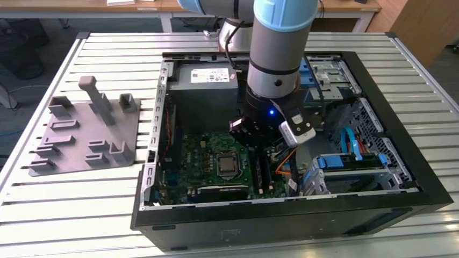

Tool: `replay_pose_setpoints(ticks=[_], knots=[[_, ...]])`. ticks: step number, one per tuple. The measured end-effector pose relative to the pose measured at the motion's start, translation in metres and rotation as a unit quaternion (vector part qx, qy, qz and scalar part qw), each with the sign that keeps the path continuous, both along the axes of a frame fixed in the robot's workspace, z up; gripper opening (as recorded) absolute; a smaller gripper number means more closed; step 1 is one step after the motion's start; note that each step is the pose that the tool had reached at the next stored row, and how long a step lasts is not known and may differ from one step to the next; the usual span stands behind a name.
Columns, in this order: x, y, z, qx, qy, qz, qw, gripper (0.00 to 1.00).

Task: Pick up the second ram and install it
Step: 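Insert the second ram into the second slot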

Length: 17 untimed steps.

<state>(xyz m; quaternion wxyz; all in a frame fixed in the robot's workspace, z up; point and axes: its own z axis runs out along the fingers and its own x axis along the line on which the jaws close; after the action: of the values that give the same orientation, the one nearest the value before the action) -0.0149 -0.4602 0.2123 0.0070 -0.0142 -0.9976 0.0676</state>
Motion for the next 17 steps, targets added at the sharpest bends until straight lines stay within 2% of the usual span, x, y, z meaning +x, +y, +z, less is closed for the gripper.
replay_pose_setpoints(ticks=[9, 17], knots=[[-0.0004, 0.0000, -0.0013, -0.0003, -0.0003, 0.000, 1.0000, 0.14], [-0.0013, 0.0001, 0.0010, -0.0040, -0.0011, 0.000, 1.0000, 0.14]])
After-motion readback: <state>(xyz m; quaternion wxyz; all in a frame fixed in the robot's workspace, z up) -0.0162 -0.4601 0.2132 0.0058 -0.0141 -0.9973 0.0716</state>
